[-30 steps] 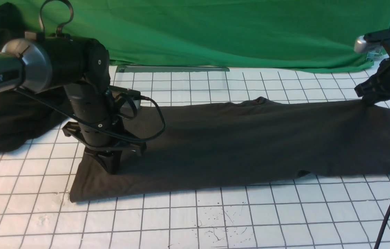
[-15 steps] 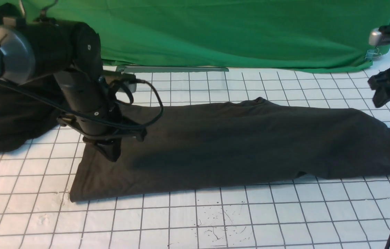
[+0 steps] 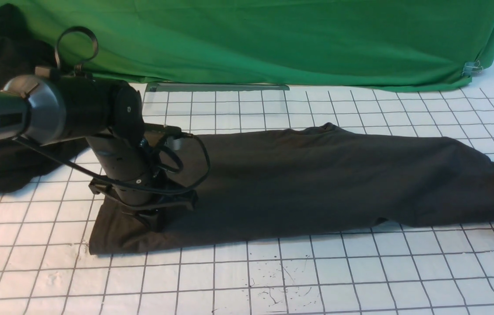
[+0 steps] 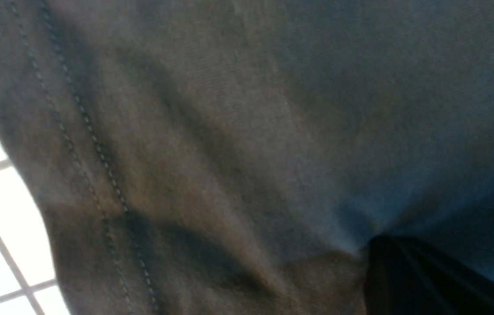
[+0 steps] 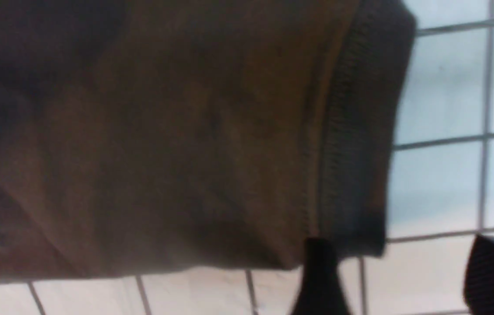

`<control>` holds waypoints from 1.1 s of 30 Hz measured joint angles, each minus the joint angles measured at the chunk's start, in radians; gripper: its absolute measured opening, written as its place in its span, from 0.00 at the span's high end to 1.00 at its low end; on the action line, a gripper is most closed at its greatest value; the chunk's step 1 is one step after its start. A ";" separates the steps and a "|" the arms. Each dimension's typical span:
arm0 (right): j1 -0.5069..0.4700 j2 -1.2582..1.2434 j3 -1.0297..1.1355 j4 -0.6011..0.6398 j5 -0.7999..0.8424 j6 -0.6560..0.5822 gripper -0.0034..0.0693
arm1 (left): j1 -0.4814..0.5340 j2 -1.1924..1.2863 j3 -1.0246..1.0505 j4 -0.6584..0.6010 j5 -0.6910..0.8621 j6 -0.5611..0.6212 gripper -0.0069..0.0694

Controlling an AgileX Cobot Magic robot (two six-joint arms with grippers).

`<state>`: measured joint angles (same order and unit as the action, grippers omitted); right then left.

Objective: Fold a long-sleeved shirt over a white checkered tablecloth.
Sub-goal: 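Pull the folded dark garment lengthwise by its ends to straighten it flat on the table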

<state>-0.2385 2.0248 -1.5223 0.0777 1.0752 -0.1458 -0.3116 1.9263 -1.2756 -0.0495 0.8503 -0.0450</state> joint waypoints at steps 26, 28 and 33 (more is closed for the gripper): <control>-0.051 0.036 -0.034 -0.025 0.078 -0.016 0.49 | 0.005 0.001 -0.006 -0.004 0.020 -0.001 0.91; -0.053 0.032 -0.062 -0.038 0.119 0.012 0.35 | 0.005 -0.015 -0.001 -0.002 0.023 -0.001 0.91; -0.042 -0.034 -0.127 -0.037 0.129 0.069 0.38 | 0.008 -0.109 0.011 0.050 0.051 -0.003 0.91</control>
<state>-0.2801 1.9908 -1.6496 0.0402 1.2047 -0.0763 -0.3039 1.8174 -1.2649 0.0000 0.9012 -0.0482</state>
